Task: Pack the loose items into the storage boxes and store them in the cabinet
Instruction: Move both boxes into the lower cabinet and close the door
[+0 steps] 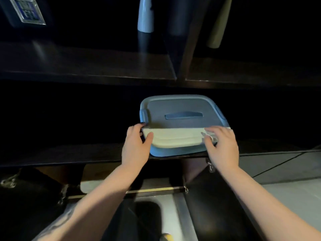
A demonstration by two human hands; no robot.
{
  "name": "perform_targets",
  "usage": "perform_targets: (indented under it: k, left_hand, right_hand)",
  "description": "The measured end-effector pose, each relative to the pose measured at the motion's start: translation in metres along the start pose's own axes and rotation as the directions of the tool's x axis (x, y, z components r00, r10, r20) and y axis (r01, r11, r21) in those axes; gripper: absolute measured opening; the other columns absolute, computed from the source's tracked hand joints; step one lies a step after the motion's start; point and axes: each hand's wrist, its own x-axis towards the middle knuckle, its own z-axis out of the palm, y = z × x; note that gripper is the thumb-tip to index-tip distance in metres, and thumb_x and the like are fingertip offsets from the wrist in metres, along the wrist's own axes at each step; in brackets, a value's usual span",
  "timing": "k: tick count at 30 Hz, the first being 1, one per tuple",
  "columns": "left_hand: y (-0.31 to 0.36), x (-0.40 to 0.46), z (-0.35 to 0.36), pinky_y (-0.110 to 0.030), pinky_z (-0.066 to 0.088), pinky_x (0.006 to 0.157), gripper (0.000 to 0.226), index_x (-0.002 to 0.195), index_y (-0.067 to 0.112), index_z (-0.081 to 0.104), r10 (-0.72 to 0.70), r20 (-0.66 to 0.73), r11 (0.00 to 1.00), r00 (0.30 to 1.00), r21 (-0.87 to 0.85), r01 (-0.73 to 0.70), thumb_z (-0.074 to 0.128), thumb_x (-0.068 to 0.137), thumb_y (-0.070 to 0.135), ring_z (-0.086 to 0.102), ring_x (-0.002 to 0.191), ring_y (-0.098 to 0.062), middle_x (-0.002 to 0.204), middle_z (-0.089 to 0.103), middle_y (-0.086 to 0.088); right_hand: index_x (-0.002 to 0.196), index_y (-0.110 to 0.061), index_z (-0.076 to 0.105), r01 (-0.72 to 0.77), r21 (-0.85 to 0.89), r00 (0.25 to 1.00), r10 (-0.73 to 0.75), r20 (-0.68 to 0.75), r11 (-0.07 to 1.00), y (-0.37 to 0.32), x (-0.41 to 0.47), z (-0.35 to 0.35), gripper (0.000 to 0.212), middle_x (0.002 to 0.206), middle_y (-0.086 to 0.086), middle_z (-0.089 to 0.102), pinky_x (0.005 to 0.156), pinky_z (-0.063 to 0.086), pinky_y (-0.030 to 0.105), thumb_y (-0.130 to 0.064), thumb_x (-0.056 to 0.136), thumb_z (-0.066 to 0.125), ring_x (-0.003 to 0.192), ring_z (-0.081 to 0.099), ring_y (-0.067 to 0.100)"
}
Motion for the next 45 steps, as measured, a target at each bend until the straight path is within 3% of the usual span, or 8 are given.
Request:
perform_targets:
  k: [5, 9, 12, 16, 30, 36, 40, 45]
  left_hand:
    - [0.012, 0.027, 0.036, -0.026, 0.037, 0.091, 0.065, 0.145, 0.021, 0.028, -0.138, -0.006, 0.988, 0.990, 0.068, 0.138, 0.058, 0.088, 0.031, 0.045, 0.123, -0.028, 0.148, 0.026, -0.009]
    - [0.012, 0.038, 0.043, -0.018, 0.035, 0.087, 0.071, 0.146, 0.022, 0.028, -0.178, -0.038, 0.983, 0.983, 0.034, 0.179, 0.063, 0.084, 0.022, 0.047, 0.120, -0.025, 0.143, 0.032, -0.008]
    - [0.010, 0.042, 0.047, -0.032, 0.035, 0.105, 0.072, 0.147, 0.024, 0.026, -0.243, -0.026, 0.970, 0.970, -0.030, 0.243, 0.062, 0.084, 0.021, 0.041, 0.128, -0.028, 0.142, 0.039, -0.012]
    - [0.010, 0.039, 0.046, -0.046, 0.041, 0.103, 0.065, 0.143, 0.025, 0.033, -0.322, -0.032, 0.941, 0.946, -0.121, 0.316, 0.062, 0.084, 0.022, 0.046, 0.123, -0.031, 0.129, 0.053, -0.013]
    - [-0.046, -0.182, -0.035, -0.001, 0.032, 0.080, 0.076, 0.143, 0.034, 0.032, -0.275, -0.138, 0.960, 0.951, -0.096, 0.264, 0.068, 0.080, 0.010, 0.043, 0.111, 0.011, 0.120, 0.041, 0.034]
    - [-0.116, -0.232, -0.018, -0.021, 0.042, 0.089, 0.075, 0.138, 0.037, 0.041, -0.425, -0.026, 0.889, 0.905, -0.198, 0.412, 0.074, 0.075, 0.015, 0.052, 0.111, 0.007, 0.118, 0.055, 0.035]
    - [-0.177, -0.224, 0.027, -0.004, 0.040, 0.078, 0.075, 0.140, 0.030, 0.041, -0.537, -0.012, 0.839, 0.844, -0.115, 0.532, 0.070, 0.078, 0.001, 0.054, 0.105, -0.009, 0.121, 0.056, 0.009]
    - [-0.269, -0.193, 0.094, -0.040, 0.039, 0.103, 0.092, 0.147, 0.026, 0.027, -0.600, 0.112, 0.800, 0.792, 0.077, 0.595, 0.076, 0.070, 0.016, 0.047, 0.123, -0.025, 0.134, 0.050, -0.008]
  right_hand:
    - [0.120, -0.009, 0.059, -0.088, -0.280, 0.940, 0.173, 0.295, 0.956, 0.054, 0.069, 0.008, 0.069, 0.116, 0.019, 0.063, 0.095, 0.038, 0.041, -0.064, 0.079, 0.053, 0.107, 0.053, 0.038]
    - [0.143, -0.037, 0.027, -0.352, -0.044, 0.775, 0.318, 0.546, 0.935, 0.078, 0.102, 0.020, 0.088, 0.134, 0.007, 0.053, 0.081, 0.041, 0.026, -0.070, 0.069, 0.063, 0.114, 0.056, 0.027]
    - [0.141, -0.037, 0.034, -0.439, 0.181, 0.796, 0.288, 0.532, 0.880, 0.085, 0.110, 0.033, 0.087, 0.136, 0.004, 0.050, 0.092, 0.038, 0.024, -0.056, 0.066, 0.075, 0.120, 0.050, 0.020]
    - [0.136, -0.040, 0.043, -0.381, 0.121, 0.853, 0.298, 0.427, 0.917, 0.086, 0.091, 0.030, 0.087, 0.125, 0.003, 0.061, 0.091, 0.045, 0.028, -0.073, 0.059, 0.065, 0.115, 0.057, 0.024]
    - [0.138, -0.050, 0.033, -0.275, 0.293, 0.932, 0.179, 0.315, 0.916, 0.040, -0.146, 0.000, 0.088, 0.150, -0.013, 0.024, 0.102, 0.025, 0.029, -0.063, 0.061, 0.075, 0.134, 0.022, 0.000]
    - [0.124, -0.042, 0.048, -0.242, 0.207, 0.922, 0.158, 0.354, 0.948, 0.055, -0.208, 0.052, 0.078, 0.116, -0.019, 0.043, 0.082, 0.043, 0.019, -0.068, 0.055, 0.072, 0.105, 0.049, 0.004]
    - [0.120, -0.027, 0.056, -0.451, 0.315, 0.847, 0.289, 0.447, 0.835, 0.094, -0.223, 0.120, 0.074, 0.104, -0.025, 0.048, 0.078, 0.035, 0.002, -0.048, 0.056, 0.087, 0.101, 0.054, 0.005]
    - [0.135, -0.029, 0.047, -0.371, 0.169, 0.814, 0.232, 0.532, 0.913, 0.145, -0.222, 0.208, 0.095, 0.120, -0.011, 0.042, 0.089, 0.036, 0.021, -0.077, 0.057, 0.069, 0.111, 0.042, 0.008]
